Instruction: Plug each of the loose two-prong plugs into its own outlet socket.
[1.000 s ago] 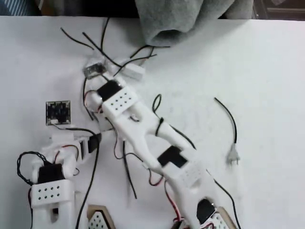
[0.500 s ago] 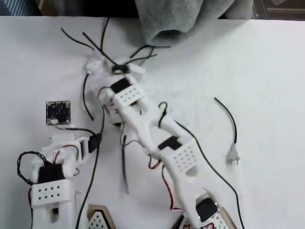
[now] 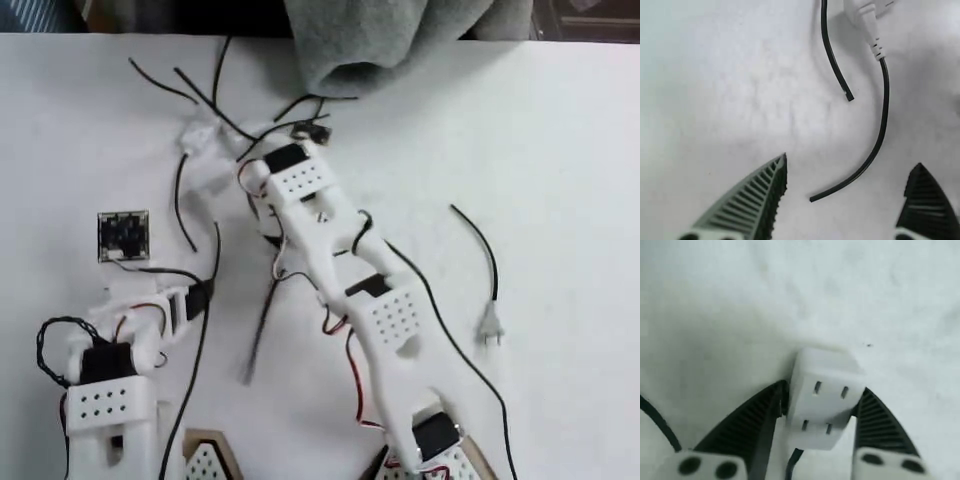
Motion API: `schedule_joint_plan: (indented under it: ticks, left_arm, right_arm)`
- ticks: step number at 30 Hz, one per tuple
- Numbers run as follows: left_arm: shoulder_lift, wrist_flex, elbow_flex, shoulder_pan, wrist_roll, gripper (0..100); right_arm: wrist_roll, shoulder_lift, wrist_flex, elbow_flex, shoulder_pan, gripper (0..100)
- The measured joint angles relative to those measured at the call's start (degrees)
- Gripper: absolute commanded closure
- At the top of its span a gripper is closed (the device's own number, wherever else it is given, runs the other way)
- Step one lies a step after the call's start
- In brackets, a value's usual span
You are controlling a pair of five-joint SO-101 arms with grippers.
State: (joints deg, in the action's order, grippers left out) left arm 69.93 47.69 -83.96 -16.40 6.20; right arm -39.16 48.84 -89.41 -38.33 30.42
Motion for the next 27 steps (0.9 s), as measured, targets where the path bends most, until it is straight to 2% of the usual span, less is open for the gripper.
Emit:
schedule_joint_plan:
  ticks: [3, 7, 11, 15, 18, 23, 27]
  left_arm:
    - [0.00, 0.00, 0.00, 0.00, 0.00, 63]
    - [0.00, 0.00, 0.00, 0.00, 0.00, 63]
    - [0.00, 0.00, 0.00, 0.00, 0.00, 63]
    - [0.00, 0.00, 0.00, 0.00, 0.00, 63]
    - [0.00, 0.00, 0.00, 0.00, 0.00, 63]
    - [0.00, 0.00, 0.00, 0.00, 0.00, 63]
    - [0.00, 0.00, 0.00, 0.00, 0.00, 63]
  right_arm:
    - [7.30, 0.18, -6.07, -4.92, 0.97, 63.3]
    - [14.24, -5.63, -8.18, -8.88, 2.37, 62.9]
    - [19.60, -14.51, -8.70, -9.23, 0.62, 62.9]
    - [25.49, -24.26, -8.97, -9.23, -7.65, 62.9]
    - [33.67, -30.07, -8.97, -7.38, -16.70, 62.9]
    - [46.95, -35.52, -8.97, 6.77, -27.25, 62.9]
    - [51.25, -38.24, -8.88, 19.34, -34.29, 62.9]
